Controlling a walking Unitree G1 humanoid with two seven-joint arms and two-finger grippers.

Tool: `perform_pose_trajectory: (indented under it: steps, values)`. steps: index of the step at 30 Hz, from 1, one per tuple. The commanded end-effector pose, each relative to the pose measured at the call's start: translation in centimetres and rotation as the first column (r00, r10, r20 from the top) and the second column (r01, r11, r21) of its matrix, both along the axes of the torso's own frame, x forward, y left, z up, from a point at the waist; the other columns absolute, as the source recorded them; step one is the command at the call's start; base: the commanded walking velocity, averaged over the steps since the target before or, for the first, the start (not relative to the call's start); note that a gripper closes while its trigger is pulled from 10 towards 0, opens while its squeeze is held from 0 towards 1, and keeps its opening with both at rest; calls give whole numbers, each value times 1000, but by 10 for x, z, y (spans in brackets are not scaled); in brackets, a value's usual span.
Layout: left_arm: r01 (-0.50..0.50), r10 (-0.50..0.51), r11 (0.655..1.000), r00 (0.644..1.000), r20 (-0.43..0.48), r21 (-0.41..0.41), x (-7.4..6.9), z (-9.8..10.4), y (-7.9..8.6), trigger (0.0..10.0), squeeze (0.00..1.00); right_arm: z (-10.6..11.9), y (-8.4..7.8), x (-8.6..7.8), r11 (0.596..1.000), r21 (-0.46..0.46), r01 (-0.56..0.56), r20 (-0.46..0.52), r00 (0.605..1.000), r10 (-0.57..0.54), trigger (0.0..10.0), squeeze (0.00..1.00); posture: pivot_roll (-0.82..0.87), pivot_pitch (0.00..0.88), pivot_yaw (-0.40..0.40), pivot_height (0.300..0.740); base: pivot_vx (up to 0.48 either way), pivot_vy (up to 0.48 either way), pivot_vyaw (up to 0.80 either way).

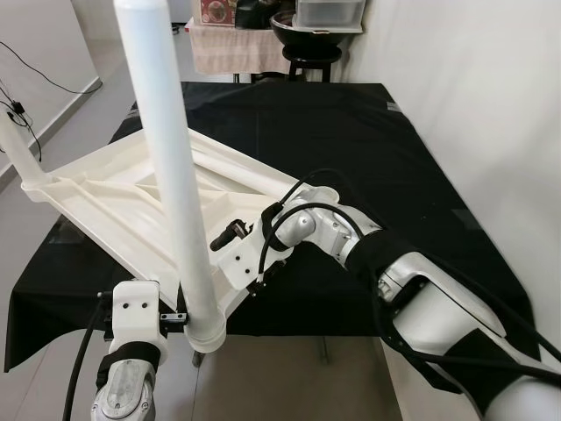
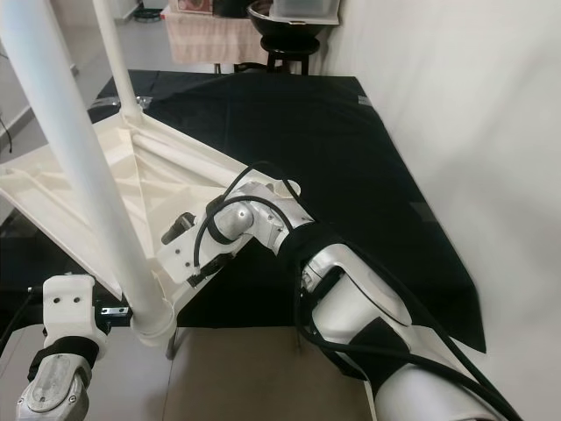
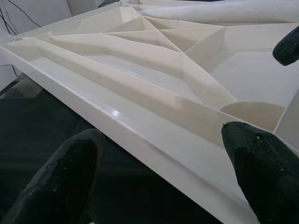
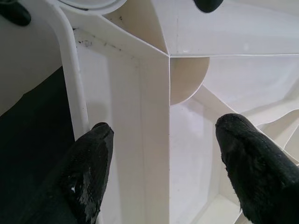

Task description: Building children table

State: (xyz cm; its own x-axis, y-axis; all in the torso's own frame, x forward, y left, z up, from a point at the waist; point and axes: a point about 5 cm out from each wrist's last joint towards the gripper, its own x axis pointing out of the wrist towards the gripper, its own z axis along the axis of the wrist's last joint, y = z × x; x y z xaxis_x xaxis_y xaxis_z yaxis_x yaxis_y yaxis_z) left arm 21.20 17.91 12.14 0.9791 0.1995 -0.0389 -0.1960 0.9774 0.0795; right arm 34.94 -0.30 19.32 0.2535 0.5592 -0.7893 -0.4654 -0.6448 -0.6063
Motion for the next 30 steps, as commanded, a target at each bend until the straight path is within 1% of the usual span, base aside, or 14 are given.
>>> perform_pose_trajectory:
  steps: [1, 2, 5, 6, 9, 12, 13, 16, 17, 19, 22, 23, 25, 30]
  values:
    - [-7, 7, 1000, 1000, -2, 21, -2, 1, 3, 10000, 0, -12, -10, 2, 996, -91, 23, -18, 1000, -25, 10000, 0, 50, 72, -74, 740, 0, 0, 0]
    - [-10, 10, 1000, 1000, -2, 22, -3, 1, 4, 10000, 0, -9, -9, 2, 997, -78, 24, -30, 999, -26, 10000, 0, 52, 71, -76, 740, 0, 0, 0]
    - [-16, 16, 1000, 1000, -3, 22, -3, 1, 5, 10000, 0, 10, -4, 6, 998, 33, 48, -67, 997, -46, 10000, 0, 52, 72, -76, 740, 0, 0, 0]
    - [-15, 15, 1000, 1000, -3, 22, -3, 1, 5, 10000, 0, 18, -4, 7, 996, 71, 57, -104, 993, -49, 10000, 0, 52, 69, -73, 740, 0, 0, 0]
    - [-15, 15, 1000, 1000, -4, 22, -3, 1, 4, 10000, 0, 23, -5, 7, 994, 92, 61, -125, 991, -49, 10000, 0, 52, 69, -73, 740, 0, 0, 0]
    - [-12, 12, 1000, 1000, -4, 23, -2, 1, 4, 10000, 0, 28, -15, 9, 997, 48, 62, -159, 986, -54, 10000, 0, 49, 65, -71, 740, 0, 0, 0]
    - [-11, 11, 1000, 1000, -3, 23, -2, 1, 4, 10000, 0, 25, -21, 10, 998, -3, 60, -158, 986, -60, 10000, 0, 47, 63, -70, 740, 0, 0, 0]
    - [-10, 10, 1000, 1000, -3, 23, -2, 1, 4, 10000, 0, 23, -24, 10, 998, -38, 59, -156, 986, -64, 10000, 0, 47, 63, -70, 740, 0, 0, 0]
    - [-10, 10, 1000, 1000, -3, 23, -2, 1, 4, 10000, 0, 22, -26, 10, 997, -57, 58, -153, 986, -66, 10000, 0, 47, 63, -70, 740, 0, 0, 0]
    - [-9, 9, 1000, 1000, -3, 22, -1, 1, 4, 10000, 0, 9, -33, 11, 987, -143, 68, -127, 988, -87, 10000, 0, 48, 63, -71, 740, 0, 0, 0]
    - [-8, 8, 1000, 1000, -3, 22, -1, 1, 3, 10000, 0, 4, -34, 11, 983, -170, 67, -118, 989, -88, 10000, 0, 48, 63, -71, 740, 0, 0, 0]
    - [-9, 9, 1000, 1000, -3, 22, -1, 1, 4, 10000, 0, -4, -28, 10, 982, -175, 69, -82, 993, -84, 10000, 0, 47, 65, -71, 740, 0, 0, 0]
    - [-11, 11, 1000, 1000, -3, 23, -1, 1, 4, 10000, 0, -8, -21, 10, 984, -162, 76, -54, 995, -86, 10000, 0, 48, 66, -71, 740, 0, 0, 0]
    - [-11, 11, 1000, 1000, -3, 23, -1, 1, 4, 10000, 0, -12, -17, 9, 984, -159, 78, -44, 995, -86, 10000, 0, 48, 66, -70, 740, 0, 0, 0]
